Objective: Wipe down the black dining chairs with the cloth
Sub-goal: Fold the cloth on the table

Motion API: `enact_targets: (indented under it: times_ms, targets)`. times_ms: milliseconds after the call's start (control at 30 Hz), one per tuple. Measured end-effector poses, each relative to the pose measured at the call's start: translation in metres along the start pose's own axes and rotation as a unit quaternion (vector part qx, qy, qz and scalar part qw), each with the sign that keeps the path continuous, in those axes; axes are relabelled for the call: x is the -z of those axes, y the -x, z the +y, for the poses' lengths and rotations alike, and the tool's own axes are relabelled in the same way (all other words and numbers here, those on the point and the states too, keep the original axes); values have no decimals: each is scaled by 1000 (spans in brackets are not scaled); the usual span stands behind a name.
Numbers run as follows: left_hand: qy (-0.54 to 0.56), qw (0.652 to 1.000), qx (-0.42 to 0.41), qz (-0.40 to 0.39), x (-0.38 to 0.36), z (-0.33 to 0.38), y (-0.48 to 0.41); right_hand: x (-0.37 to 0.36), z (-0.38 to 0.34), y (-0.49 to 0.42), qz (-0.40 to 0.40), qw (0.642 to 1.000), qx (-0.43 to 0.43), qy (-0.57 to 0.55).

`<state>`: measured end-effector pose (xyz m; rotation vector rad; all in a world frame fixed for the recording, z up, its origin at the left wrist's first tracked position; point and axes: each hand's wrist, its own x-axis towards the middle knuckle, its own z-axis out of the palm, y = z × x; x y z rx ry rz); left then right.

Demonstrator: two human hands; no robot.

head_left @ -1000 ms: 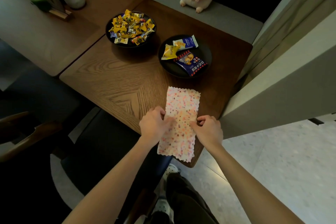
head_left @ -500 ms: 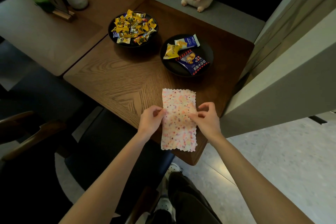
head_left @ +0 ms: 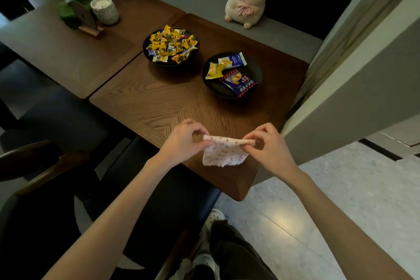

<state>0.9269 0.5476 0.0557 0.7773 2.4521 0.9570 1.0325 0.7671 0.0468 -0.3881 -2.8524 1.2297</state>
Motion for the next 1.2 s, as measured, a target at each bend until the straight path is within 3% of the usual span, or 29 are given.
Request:
enact_targets:
  times_ms: [100,167,433,567,633,733,867,1067,1200]
  targets:
    - [159,983,58,-76,0,1,2,3,-1,0,-56,989,-60,-126]
    - [218,967,100,-81,-7,-1,-1,-1,0,-3,-64,980,-85,-166]
    - [229,949,209,63,-61,-27,-46,-42,35,-44,3,986,-131,-104]
    - [119,963,187,155,-71,-29,-55,-51,46,-49,28,994,-101,16]
    - [15,979,105,176,-74,-28,-49,-50,46,-43,25,996,-25,87]
    - [-127,987,-26,99,-88,-32,-37,-56,51,-29,-65,979,71,180]
    - [-249,968,-3,14,-112,-48,-27,-73,64,-16,-179,939,63,287]
    - [-296,955,4,-28,-116,-59,-23,-69,64,-17,-217,924,38,313]
    - [-289,957,-13,1,-102,-47,-24,-56,46,-19,-201,933,30,298]
